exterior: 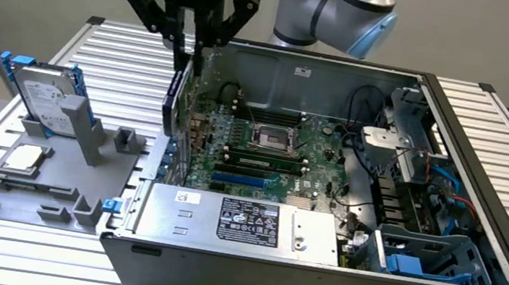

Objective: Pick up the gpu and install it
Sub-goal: 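Pick up the gpu and move the gpu toward the slot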

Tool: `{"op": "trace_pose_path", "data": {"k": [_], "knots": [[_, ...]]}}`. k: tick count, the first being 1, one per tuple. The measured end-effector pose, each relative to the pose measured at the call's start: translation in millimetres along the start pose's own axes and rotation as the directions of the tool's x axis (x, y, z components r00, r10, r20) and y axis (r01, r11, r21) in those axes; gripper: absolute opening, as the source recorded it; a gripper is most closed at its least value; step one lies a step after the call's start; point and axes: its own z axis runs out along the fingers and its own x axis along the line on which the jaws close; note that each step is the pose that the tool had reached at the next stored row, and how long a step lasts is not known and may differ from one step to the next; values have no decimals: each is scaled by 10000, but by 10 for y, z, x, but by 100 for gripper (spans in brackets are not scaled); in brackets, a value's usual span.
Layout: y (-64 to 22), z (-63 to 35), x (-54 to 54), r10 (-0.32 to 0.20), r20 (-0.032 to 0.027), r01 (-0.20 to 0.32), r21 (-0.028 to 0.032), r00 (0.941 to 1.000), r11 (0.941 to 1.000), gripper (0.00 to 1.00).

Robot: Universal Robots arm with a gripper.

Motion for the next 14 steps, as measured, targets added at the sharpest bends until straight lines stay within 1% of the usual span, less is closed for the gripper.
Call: {"op": "trace_pose_path", "data": {"k": [4,14], "knots": [[25,37,-180,0,-1,0,6,10000,10000,26],[155,196,-636,1,1,-1,46,10000,10000,26]]}}
